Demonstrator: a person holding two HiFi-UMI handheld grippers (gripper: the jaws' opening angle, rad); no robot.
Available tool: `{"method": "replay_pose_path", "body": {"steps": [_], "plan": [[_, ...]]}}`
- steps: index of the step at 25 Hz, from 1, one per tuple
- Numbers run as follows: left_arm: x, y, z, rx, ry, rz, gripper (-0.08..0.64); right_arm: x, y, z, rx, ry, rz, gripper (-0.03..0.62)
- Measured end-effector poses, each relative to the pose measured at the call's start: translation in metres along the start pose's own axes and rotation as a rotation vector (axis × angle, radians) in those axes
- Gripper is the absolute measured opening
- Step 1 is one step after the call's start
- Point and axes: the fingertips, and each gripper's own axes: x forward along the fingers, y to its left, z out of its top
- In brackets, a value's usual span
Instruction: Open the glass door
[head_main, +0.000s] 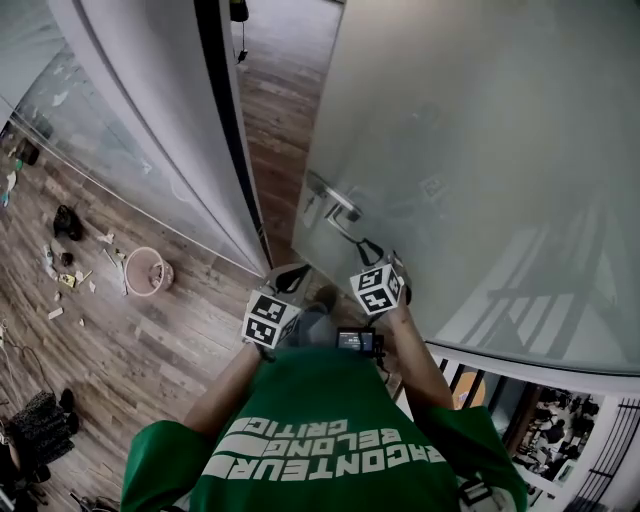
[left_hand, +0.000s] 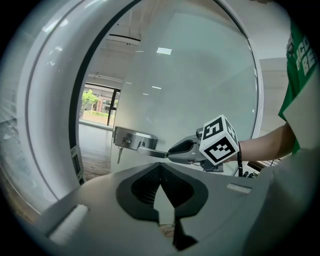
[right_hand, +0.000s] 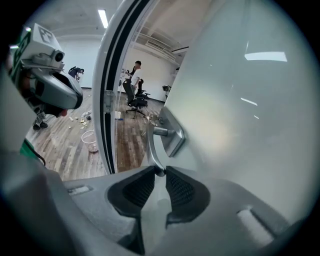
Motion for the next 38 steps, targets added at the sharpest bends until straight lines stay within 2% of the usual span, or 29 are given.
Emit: {"method": "replay_pose_path", "body": {"steps": [6,13,17,30,38], "plan": [[0.015,0.007,0.009,0.021,0.021,-0.014,0.017,0.019,-0.02,0.011,-0.004,-0.017,-0.013,0.061],[0.074,0.011,0.014,0.022,0.097,-0.067,0.017,0.066,-0.053,0.007,-0.015,-0.029,-0.005,0.058],[0.089,0.016,0.022,0.044,0.063,-0.057,0.017,0.068,-0.061,0.005,-0.001,-0.032,-0.004,0.057],[0.173,0.042,0.051,0.045,0.057,-0.022,0.017,0.113,-0.125,-0.007,0.076,0.003,-0.035,0.057],[0.211,0.041,0.076,0.022,0.02,-0.007,0.017,0.125,-0.174,-0.016,0.134,0.007,-0.066,0.058]]}}
